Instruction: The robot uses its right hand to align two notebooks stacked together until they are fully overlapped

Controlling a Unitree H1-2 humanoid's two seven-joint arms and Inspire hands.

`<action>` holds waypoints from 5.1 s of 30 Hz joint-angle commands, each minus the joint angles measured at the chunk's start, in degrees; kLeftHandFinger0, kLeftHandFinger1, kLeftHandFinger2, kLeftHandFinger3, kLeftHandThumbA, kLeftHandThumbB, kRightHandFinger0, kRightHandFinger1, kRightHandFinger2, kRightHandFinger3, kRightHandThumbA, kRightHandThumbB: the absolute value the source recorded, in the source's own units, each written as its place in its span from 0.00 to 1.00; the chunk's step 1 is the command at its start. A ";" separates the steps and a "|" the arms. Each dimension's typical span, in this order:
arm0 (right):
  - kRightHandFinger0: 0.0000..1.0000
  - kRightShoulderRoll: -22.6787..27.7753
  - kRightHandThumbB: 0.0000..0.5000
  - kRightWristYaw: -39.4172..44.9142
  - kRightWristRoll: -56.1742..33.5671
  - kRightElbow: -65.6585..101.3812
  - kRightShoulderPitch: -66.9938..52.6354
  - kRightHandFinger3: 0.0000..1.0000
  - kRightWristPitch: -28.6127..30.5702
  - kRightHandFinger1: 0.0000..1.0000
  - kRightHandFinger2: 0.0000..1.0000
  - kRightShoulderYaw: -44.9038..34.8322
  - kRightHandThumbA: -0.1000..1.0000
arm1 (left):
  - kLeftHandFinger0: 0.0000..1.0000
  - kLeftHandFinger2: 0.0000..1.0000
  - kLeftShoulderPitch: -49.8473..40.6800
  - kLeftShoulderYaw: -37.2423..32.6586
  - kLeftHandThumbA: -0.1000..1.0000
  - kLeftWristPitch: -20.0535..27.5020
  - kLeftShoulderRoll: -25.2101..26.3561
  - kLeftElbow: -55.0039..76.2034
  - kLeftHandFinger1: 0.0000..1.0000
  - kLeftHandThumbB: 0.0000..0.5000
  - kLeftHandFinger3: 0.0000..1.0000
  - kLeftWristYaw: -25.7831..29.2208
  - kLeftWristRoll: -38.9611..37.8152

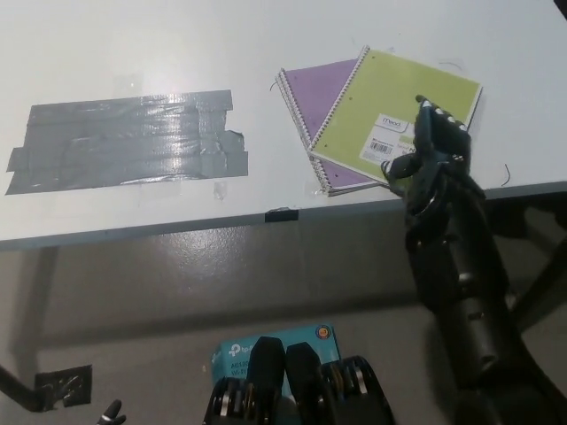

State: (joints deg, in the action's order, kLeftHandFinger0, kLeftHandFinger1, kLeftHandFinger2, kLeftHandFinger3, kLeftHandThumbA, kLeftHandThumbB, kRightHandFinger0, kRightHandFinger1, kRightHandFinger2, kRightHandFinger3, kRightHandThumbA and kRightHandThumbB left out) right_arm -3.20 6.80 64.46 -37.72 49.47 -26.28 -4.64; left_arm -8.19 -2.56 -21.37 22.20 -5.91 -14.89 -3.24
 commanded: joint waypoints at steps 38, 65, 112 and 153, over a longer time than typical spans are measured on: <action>1.00 14.69 0.84 12.78 -11.89 5.27 -13.03 1.00 12.32 1.00 1.00 28.05 1.00 | 0.69 0.82 0.31 0.75 1.00 0.30 0.27 1.60 0.72 1.00 1.00 -4.53 -3.77; 1.00 30.10 0.76 8.98 -7.93 2.62 -1.15 1.00 26.94 1.00 1.00 43.43 1.00 | 0.62 0.79 0.89 0.28 1.00 0.79 1.00 1.09 0.72 1.00 1.00 -4.26 -2.63; 1.00 28.56 0.79 7.98 -2.24 0.72 2.95 1.00 25.67 1.00 1.00 48.27 1.00 | 0.60 0.73 0.25 -0.96 1.00 1.56 1.06 3.74 0.64 1.00 1.00 -3.97 -0.12; 1.00 21.72 0.98 19.46 1.60 -0.46 6.30 1.00 12.81 1.00 1.00 48.10 1.00 | 0.42 0.68 0.11 -1.44 1.00 3.11 0.48 3.40 0.55 1.00 1.00 -3.82 0.29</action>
State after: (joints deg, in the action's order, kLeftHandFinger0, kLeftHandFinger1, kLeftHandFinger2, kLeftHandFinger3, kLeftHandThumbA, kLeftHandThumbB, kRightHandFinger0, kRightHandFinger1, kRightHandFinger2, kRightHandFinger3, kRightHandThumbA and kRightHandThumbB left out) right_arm 19.87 20.54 64.55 -38.16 53.59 -8.86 43.34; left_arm -7.61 -4.31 -19.24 21.95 -3.60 -18.02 -2.80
